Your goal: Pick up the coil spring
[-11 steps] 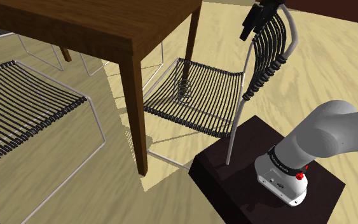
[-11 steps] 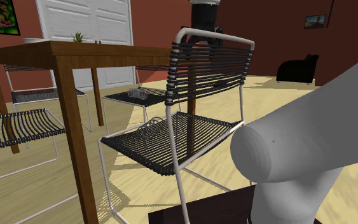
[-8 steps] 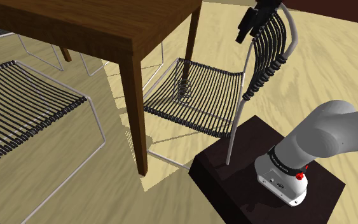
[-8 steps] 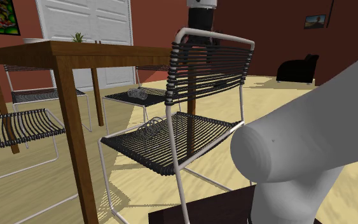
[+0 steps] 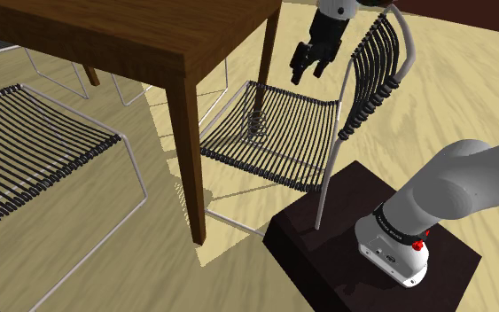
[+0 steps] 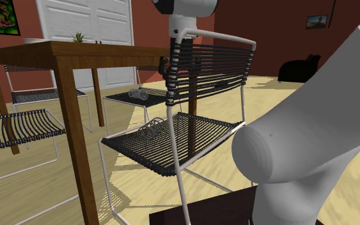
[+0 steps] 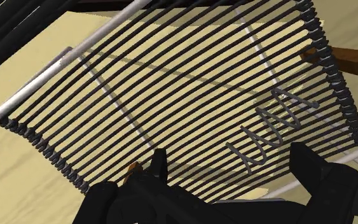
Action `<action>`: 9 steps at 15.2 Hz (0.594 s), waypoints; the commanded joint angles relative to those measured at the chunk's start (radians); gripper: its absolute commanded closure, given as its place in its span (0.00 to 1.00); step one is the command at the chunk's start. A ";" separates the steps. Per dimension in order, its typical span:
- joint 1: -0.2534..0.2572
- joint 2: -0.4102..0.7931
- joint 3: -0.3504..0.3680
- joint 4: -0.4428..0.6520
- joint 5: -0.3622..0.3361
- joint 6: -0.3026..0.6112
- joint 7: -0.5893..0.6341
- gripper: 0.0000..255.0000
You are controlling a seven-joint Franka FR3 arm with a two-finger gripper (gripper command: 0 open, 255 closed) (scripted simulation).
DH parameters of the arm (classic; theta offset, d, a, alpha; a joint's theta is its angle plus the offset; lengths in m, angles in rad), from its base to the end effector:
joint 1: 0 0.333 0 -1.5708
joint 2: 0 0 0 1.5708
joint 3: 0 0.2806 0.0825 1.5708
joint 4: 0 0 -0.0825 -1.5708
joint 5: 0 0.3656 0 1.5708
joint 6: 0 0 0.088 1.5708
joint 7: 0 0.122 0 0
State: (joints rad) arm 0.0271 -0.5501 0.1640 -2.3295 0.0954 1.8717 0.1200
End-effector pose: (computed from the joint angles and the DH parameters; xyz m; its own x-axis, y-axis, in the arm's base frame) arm 0.3890 0.0893 0.5036 0.9960 0.0257 0.0854 0.0274 -0.9995 -0.0181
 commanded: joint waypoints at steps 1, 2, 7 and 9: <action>0.002 0.058 0.023 0.003 0.018 0.041 0.044 0.00; 0.002 0.088 0.033 0.004 0.026 0.062 0.063 0.00; 0.006 0.251 0.079 0.030 0.059 0.164 0.158 0.00; 0.008 0.321 0.096 0.049 0.068 0.202 0.195 0.00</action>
State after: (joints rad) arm 0.0358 -0.2731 0.2515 -2.2896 0.1594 2.0451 0.2968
